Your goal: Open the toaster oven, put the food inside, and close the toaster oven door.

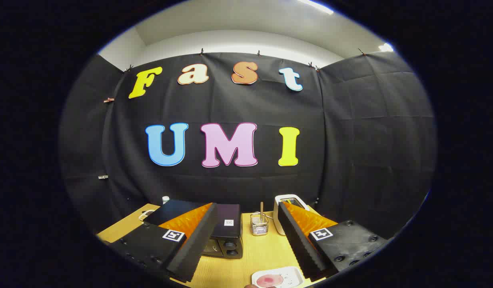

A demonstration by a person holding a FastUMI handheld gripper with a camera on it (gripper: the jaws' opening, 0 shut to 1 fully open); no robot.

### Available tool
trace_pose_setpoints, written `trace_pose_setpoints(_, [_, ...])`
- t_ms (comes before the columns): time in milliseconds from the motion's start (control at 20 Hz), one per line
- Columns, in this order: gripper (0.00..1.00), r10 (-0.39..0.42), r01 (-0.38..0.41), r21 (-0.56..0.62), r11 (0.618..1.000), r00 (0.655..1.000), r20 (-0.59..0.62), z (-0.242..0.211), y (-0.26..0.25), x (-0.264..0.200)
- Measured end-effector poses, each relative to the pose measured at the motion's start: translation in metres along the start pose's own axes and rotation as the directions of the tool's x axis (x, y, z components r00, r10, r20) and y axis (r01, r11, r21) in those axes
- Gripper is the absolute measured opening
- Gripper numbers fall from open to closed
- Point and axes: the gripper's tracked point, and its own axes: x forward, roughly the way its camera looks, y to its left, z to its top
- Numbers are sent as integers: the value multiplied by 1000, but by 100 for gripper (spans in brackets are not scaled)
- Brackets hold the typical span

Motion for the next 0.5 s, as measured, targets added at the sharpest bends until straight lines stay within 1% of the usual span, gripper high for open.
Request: trace_pose_setpoints(500, [98, 17, -18, -3, 1000, 999, -27, -16, 14, -3])
